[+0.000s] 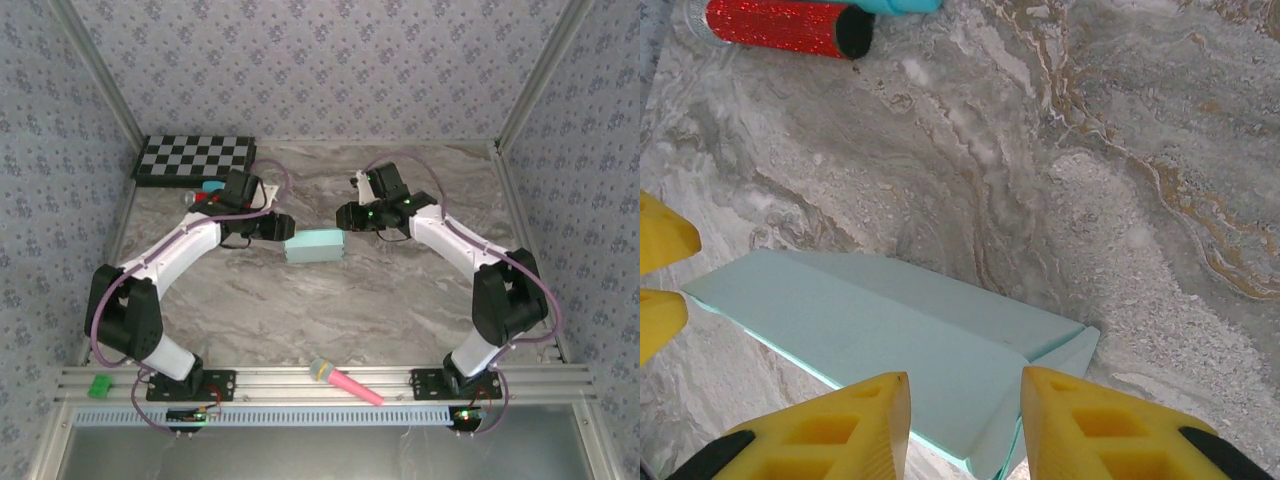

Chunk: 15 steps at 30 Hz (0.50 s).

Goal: Fold the paper box

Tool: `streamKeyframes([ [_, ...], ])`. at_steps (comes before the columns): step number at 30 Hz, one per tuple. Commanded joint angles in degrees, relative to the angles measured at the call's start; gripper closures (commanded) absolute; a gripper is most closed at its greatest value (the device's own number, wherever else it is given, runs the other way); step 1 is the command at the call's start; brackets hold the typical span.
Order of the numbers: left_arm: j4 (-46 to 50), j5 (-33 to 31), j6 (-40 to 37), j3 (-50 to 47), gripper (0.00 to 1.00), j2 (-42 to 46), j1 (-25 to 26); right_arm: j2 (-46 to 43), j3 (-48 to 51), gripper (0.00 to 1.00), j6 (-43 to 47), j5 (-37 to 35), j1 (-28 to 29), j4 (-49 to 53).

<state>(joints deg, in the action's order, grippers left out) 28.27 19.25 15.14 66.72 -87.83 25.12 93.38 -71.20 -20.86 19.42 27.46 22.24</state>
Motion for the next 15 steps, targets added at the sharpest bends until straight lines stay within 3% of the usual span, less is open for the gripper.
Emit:
streamKeyframes([
  [1,-0.11,0.48,0.54,1.87,0.45,-0.87,-0.35,0.68,-1.66,0.64,1.09,1.50,0.19,1.94],
  [15,0.21,0.79,0.46,0.83,0.49,-1.23,-0.34,1.95,-1.31,0.65,1.54,1.76,0.53,2.97],
])
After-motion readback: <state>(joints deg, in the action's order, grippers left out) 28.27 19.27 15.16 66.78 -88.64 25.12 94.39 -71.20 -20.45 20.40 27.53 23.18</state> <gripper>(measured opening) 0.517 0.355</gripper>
